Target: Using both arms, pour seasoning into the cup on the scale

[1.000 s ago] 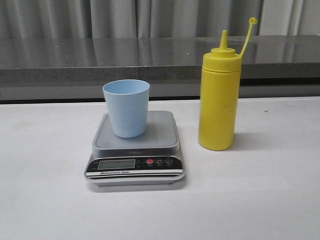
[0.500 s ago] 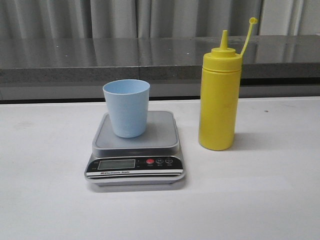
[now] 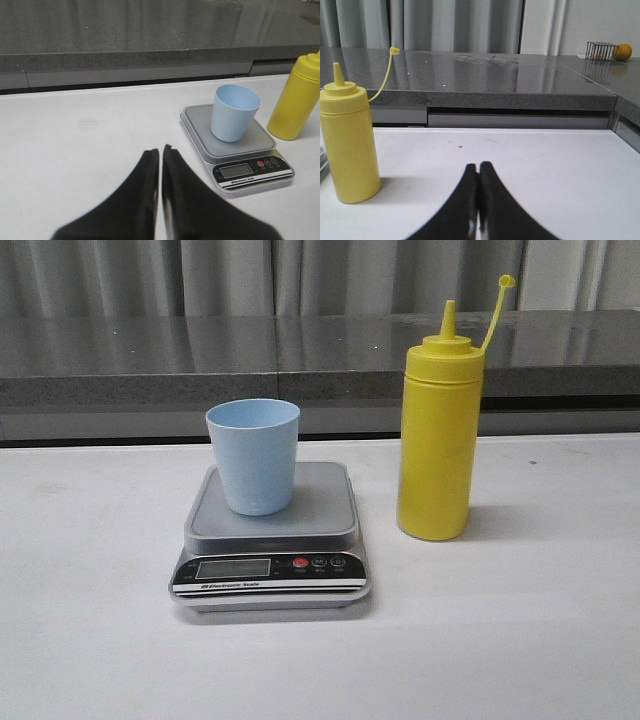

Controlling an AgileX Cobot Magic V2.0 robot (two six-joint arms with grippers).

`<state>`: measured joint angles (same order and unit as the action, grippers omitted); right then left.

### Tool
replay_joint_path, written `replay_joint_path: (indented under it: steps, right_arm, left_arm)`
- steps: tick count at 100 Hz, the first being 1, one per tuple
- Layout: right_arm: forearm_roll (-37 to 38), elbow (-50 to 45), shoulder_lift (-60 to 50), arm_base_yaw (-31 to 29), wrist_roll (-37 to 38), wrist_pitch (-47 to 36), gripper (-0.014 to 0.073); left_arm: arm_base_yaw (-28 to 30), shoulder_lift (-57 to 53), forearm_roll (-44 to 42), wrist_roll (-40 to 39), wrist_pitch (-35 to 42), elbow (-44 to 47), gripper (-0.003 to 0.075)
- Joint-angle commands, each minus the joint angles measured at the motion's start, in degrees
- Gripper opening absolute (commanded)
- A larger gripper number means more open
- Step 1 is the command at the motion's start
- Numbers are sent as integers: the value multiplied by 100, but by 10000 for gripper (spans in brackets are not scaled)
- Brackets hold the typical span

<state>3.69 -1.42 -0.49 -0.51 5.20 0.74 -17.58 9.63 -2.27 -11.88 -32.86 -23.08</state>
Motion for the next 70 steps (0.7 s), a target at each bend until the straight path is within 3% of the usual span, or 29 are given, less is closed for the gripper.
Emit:
replay_joint_path:
  steps: [1, 45, 70]
  right_arm:
    - [51, -15, -98, -40, -12, -436, -67]
    - [51, -15, -98, -40, -12, -436, -67]
    - [51, -15, -98, -40, -12, -436, -67]
  left_arm:
    - [14, 54, 32, -63, 446, -147, 11]
    - [86, 18, -74, -63, 608, 180, 11]
    - [778, 9, -71, 31, 2407, 1095, 11]
